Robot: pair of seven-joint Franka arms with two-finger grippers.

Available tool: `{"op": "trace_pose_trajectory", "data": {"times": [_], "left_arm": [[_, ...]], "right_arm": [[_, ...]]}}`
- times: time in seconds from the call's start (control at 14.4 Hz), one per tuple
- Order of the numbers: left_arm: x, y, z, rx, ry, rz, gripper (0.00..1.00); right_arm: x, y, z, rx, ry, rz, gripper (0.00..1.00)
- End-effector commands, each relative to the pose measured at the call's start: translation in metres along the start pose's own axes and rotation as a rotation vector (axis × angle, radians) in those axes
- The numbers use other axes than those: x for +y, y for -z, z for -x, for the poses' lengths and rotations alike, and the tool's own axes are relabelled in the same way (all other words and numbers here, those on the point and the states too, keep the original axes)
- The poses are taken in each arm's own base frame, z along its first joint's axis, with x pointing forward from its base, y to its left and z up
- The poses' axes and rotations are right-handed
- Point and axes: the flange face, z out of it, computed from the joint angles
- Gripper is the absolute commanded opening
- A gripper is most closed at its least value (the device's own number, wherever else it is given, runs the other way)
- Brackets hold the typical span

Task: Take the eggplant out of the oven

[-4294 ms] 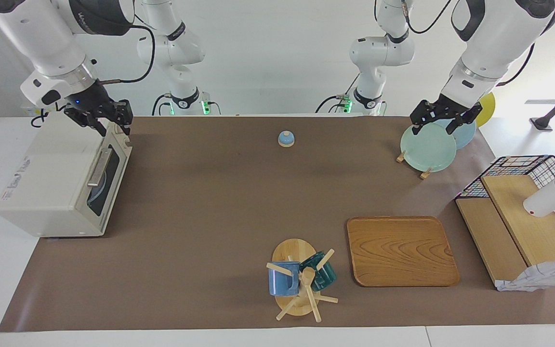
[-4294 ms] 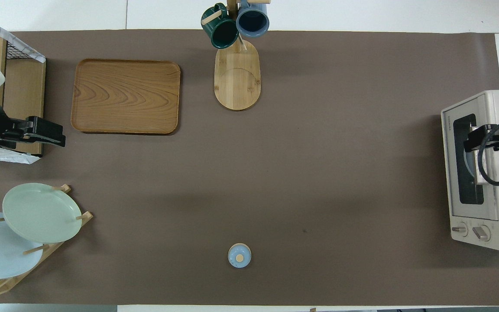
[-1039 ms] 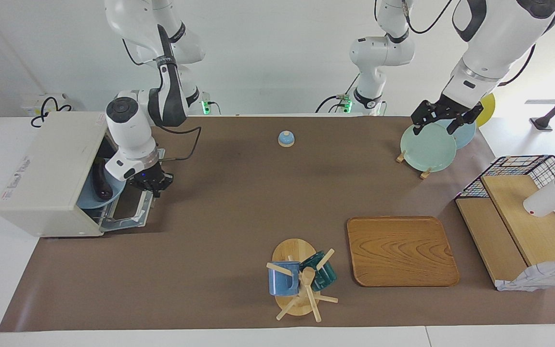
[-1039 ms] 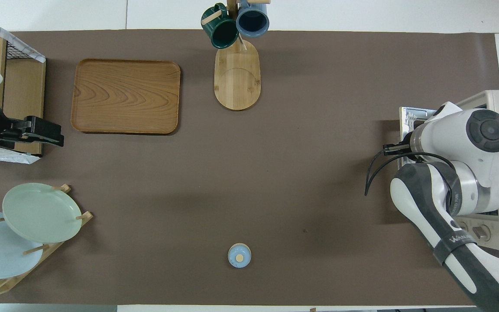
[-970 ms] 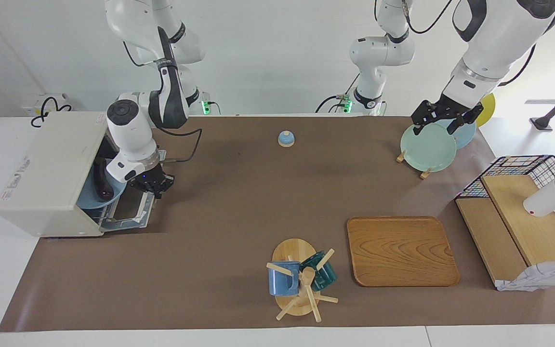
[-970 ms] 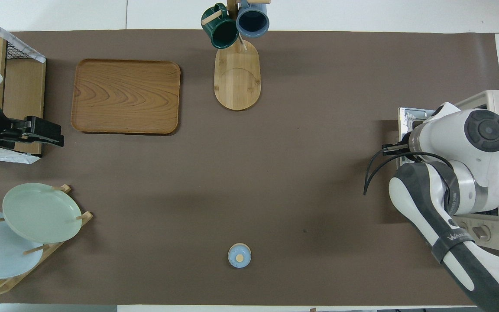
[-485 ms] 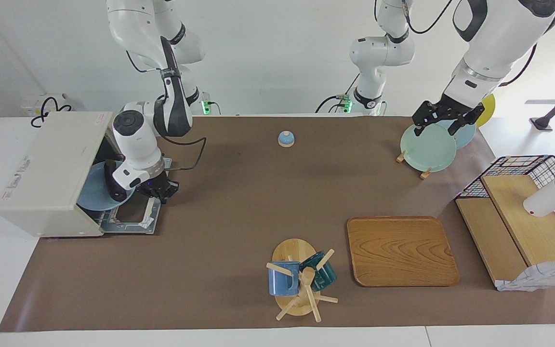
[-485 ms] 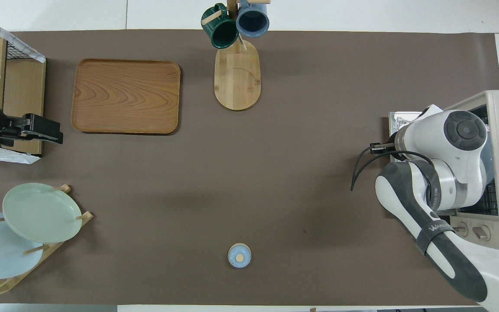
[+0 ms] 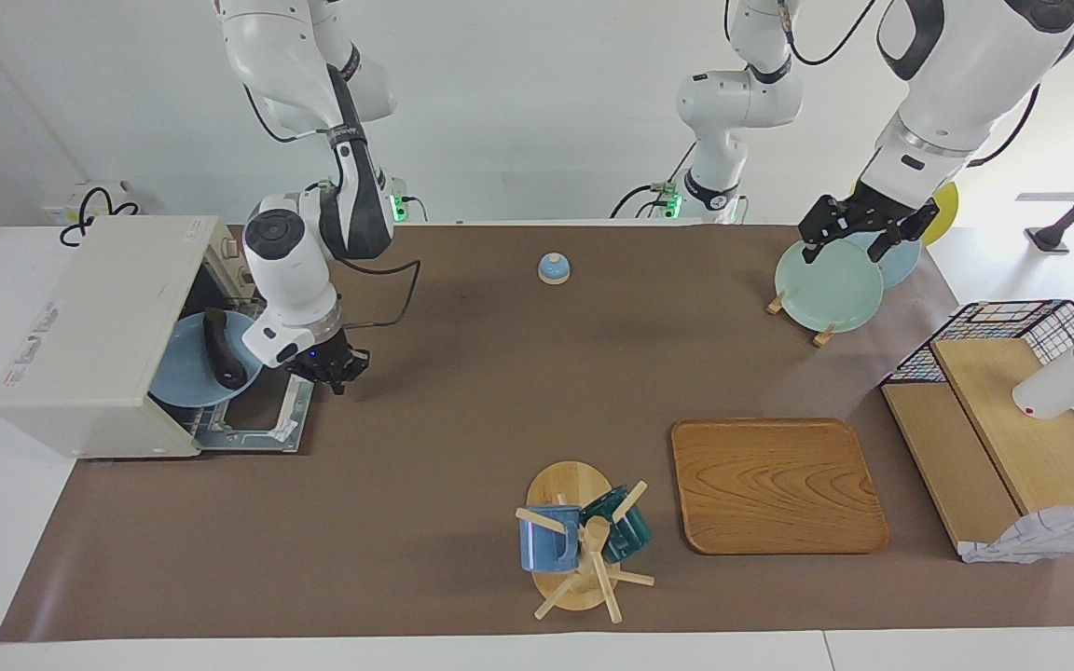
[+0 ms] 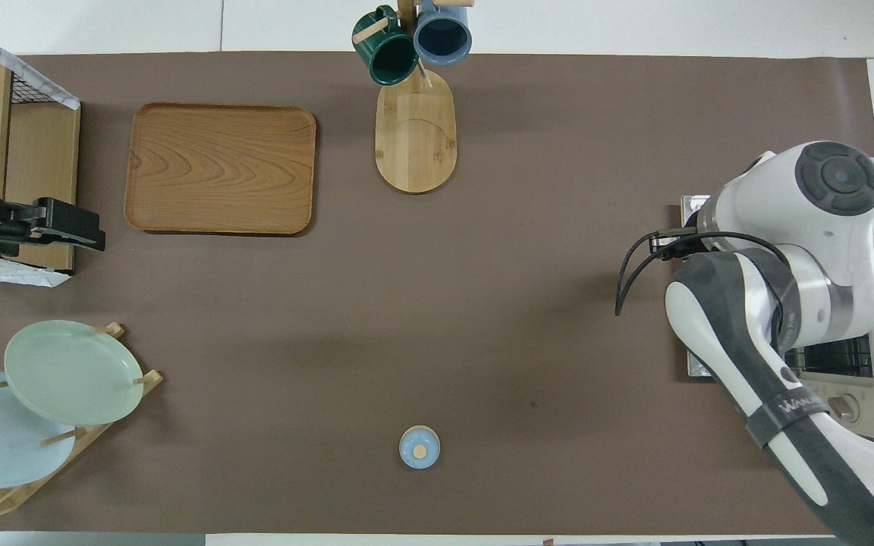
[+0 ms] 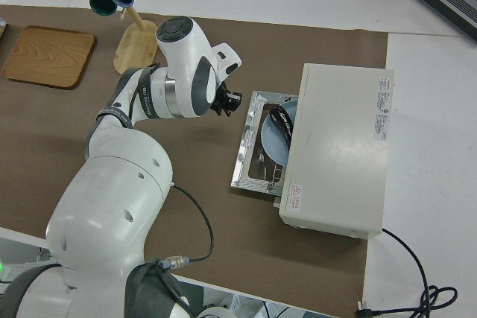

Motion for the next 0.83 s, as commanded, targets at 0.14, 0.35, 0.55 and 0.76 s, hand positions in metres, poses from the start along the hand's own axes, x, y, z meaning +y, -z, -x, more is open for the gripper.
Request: {"op": "trace_pose_trajectory", "data": {"times": [0.14, 0.35, 0.55, 0.76], "left_arm": [[-0.003, -0.001, 0.009, 0.002, 0.011, -0.009, 1.00], [-0.004, 0.000, 0.009, 0.008, 0.012, -0.009, 1.00], [-0.004, -0.001, 0.009, 0.003, 0.014, -0.009, 1.00], [-0.004, -0.001, 0.009, 0.005, 0.032, -0.009, 1.00]], "right_arm": [[0.054, 0.005, 0.019, -0.047, -0.049, 0.066, 0.43], [0.065, -0.002, 0.025, -0.065, -0.040, 0.072, 0.42], [0.066, -0.012, 0.034, -0.047, -0.027, 0.066, 0.41], [0.075, -0.018, 0.038, -0.040, 0.025, 0.062, 0.41]]}}
